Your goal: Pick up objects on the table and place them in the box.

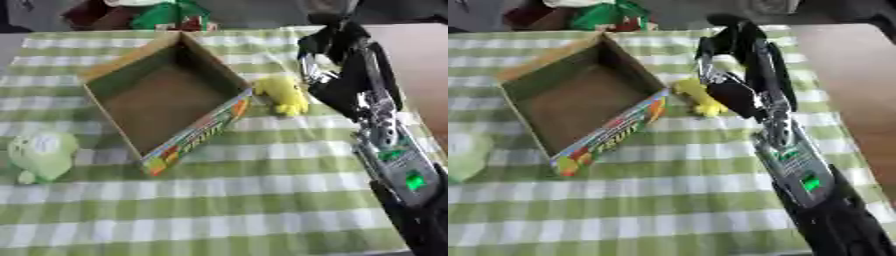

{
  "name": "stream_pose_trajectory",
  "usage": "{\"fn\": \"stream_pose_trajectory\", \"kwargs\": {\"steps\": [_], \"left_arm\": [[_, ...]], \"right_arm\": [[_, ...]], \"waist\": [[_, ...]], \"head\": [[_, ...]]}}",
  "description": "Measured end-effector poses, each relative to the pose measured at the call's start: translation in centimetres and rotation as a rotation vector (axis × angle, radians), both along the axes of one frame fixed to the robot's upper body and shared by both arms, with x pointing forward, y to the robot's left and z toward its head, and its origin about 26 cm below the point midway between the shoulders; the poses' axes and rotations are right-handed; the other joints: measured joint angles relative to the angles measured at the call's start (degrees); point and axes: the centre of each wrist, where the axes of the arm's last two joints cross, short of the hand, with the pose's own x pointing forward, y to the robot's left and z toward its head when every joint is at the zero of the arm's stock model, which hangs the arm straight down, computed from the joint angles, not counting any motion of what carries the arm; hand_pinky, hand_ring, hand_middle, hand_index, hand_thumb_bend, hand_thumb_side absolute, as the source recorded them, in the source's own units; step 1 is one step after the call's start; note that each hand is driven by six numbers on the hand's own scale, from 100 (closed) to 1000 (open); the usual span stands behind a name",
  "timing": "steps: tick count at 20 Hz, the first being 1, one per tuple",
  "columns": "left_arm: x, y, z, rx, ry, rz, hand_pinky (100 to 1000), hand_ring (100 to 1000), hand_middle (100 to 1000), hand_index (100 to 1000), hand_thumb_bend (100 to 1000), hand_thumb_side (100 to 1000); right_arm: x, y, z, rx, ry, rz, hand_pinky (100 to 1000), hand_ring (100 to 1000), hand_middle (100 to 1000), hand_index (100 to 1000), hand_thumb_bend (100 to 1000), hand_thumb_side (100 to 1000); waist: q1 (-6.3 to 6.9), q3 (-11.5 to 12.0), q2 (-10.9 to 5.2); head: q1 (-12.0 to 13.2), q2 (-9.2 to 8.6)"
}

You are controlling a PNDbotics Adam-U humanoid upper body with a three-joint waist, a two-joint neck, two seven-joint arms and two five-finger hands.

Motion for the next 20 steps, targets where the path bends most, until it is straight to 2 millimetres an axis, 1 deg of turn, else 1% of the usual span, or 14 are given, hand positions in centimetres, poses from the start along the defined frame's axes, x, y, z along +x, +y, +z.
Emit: {"fn": "stream_pose_trajectory", "kwargs": {"steps": [6, 10, 12, 14, 20], "left_arm": [[0.0, 0.0, 0.0, 0.000, 0.000, 0.000, 395, 494, 487, 695, 100, 840], [0.0, 0.0, 0.0, 0.000, -0.001, 0.000, 395, 494, 487, 695, 100, 840], [0.0, 0.0, 0.0, 0.000, -0.001, -0.001, 396, 494, 487, 695, 100, 840], [0.0, 0.0, 0.0, 0.000, -0.001, -0.001, 396, 494, 487, 695, 100, 841], [0.0, 0.0, 0.0, 0.000, -0.001, 0.000, 396, 494, 487, 695, 100, 841]], "right_arm": [[0.0, 0.0, 0.0, 0.000, 0.000, 0.000, 667, 665, 471, 771, 100, 238], [0.0, 0.0, 0.0, 0.000, 0.000, 0.000, 672, 673, 476, 773, 100, 241], [0.0, 0.0, 0.0, 0.001, 0.004, -0.005, 700, 729, 502, 784, 100, 286], [0.0, -0.1, 0.1, -0.006, 0.012, -0.022, 712, 757, 522, 796, 100, 343], [0.2, -0.3, 1.0, -0.069, 0.024, -0.100, 712, 757, 522, 796, 100, 343]], "waist": [[-0.12, 0.00, 0.08], [-0.25, 0.00, 0.11], [-0.34, 0.00, 0.11], [-0.41, 0.00, 0.11], [-0.47, -0.01, 0.10]], "head": [[1.81, -0.31], [2.57, -0.50], [2.77, -0.49], [2.86, -0.43], [3.01, -0.13]]}}
